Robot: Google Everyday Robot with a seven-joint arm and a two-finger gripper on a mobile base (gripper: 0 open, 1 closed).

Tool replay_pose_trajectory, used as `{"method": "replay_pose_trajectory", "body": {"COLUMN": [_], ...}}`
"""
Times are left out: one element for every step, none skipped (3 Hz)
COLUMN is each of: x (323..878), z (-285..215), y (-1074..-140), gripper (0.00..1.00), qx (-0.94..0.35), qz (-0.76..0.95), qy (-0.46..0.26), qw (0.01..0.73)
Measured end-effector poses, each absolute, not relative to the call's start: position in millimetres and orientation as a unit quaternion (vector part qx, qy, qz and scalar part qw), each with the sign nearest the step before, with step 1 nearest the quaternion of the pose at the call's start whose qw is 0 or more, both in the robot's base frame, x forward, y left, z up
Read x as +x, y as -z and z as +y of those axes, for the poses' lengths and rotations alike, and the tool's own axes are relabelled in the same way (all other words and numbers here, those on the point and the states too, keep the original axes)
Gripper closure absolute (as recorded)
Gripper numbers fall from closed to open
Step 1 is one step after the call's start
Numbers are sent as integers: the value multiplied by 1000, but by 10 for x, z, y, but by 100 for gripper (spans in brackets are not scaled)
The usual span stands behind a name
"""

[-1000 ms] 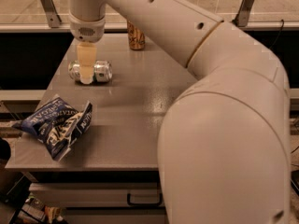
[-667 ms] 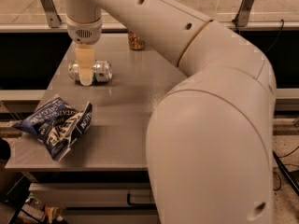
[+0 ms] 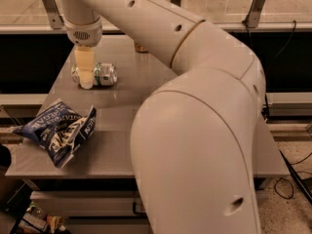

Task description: Place 7up can upright

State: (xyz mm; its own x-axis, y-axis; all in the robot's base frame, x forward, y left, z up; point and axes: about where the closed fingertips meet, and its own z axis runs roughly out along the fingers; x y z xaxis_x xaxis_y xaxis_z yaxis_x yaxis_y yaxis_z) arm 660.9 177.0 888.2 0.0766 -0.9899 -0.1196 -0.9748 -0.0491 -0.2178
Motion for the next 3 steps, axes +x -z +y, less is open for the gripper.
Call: {"method": "replay_pose_trajectory", "body": {"x": [6668, 6694, 6693], "z": [1804, 1767, 1675], "y": [-8880, -8805, -8722], "gripper": [0, 0, 0], "qx": [-711, -691, -673], "qz": [692, 713, 731], "qy": [39, 45, 43], "qw": [119, 110, 105]}}
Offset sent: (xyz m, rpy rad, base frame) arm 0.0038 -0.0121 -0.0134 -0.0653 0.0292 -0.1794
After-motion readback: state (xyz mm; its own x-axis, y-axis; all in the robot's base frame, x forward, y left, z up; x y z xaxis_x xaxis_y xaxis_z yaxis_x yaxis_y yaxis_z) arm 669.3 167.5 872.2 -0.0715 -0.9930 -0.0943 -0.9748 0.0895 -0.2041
